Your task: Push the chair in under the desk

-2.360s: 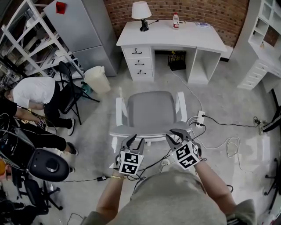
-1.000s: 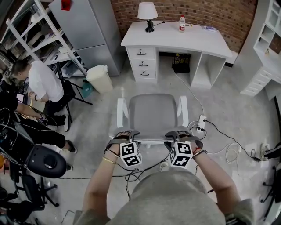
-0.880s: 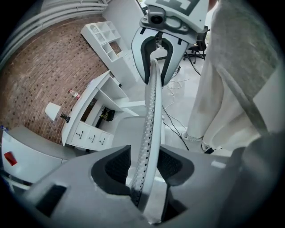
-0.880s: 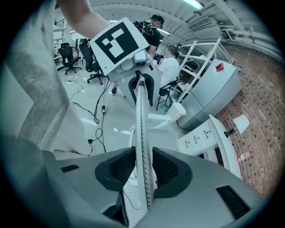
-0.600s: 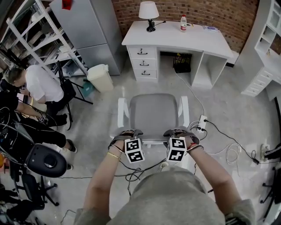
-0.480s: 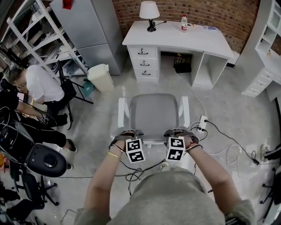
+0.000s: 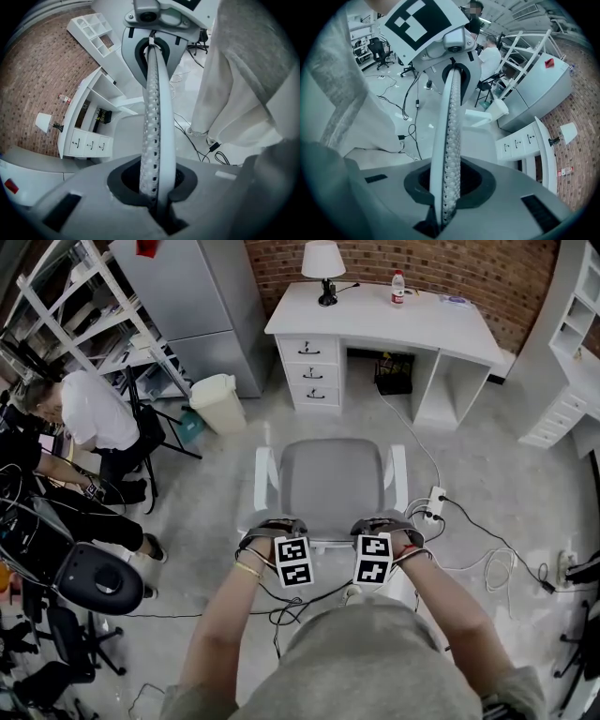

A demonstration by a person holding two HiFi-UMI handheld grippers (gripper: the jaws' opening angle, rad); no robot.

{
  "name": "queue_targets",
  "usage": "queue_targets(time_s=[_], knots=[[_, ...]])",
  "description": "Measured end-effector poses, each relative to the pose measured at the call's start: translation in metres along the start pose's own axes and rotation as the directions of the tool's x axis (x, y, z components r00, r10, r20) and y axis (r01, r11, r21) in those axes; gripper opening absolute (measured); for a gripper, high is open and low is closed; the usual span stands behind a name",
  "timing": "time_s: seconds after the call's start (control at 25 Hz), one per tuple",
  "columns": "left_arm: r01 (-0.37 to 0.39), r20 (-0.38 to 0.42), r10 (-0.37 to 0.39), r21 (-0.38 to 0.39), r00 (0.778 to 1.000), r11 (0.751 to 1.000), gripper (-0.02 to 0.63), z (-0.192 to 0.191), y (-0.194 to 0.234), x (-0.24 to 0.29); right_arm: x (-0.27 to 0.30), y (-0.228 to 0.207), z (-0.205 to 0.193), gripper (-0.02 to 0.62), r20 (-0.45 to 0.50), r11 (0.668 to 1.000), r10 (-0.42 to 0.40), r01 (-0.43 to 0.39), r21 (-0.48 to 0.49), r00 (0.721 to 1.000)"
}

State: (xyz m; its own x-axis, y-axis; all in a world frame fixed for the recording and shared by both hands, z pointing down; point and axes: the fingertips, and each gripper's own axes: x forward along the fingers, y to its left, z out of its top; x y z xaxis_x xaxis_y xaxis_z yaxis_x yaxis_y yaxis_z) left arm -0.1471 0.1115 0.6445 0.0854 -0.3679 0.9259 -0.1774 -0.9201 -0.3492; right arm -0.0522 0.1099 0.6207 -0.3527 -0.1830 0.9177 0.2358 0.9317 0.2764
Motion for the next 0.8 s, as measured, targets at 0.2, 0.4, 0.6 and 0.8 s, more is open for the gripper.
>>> queue_targets(time_s=[0.2, 0.4, 0.6, 0.8], knots=[[0.006, -0.007, -0.006, -0.002, 1.0, 1.0, 0.037, 0.0008, -0.0035, 0.0029, 0.0023, 0.0037, -0.0026, 0.028, -0.001, 0.999, -0.025, 0.025, -0.029, 1.0], [0.007, -0.009, -0.007, -0.002, 1.0, 1.0, 0.037, -0.0002, -0.0016, -0.0012, -0.001, 0.0026, -0.0002, 0.026, -0.002, 0.999, -0.019, 0.019, -0.025, 1.0], [0.007, -0.011, -0.007, -0.004, 1.0, 1.0, 0.037, 0.0005, -0.0002, -0.0004, -0.0009, 0.0015, -0.0016, 0.026, -0.003, 1.0, -0.016, 0.016, -0.024, 1.0], [0.0, -0.014, 0.0, -0.004, 1.0, 1.0, 0.038, -0.0003, 0.0007, 0.002, 0.0014, 0.0012, -0.0017, 0.026, 0.0, 1.0, -0.014, 0.014, -0.022, 1.0]])
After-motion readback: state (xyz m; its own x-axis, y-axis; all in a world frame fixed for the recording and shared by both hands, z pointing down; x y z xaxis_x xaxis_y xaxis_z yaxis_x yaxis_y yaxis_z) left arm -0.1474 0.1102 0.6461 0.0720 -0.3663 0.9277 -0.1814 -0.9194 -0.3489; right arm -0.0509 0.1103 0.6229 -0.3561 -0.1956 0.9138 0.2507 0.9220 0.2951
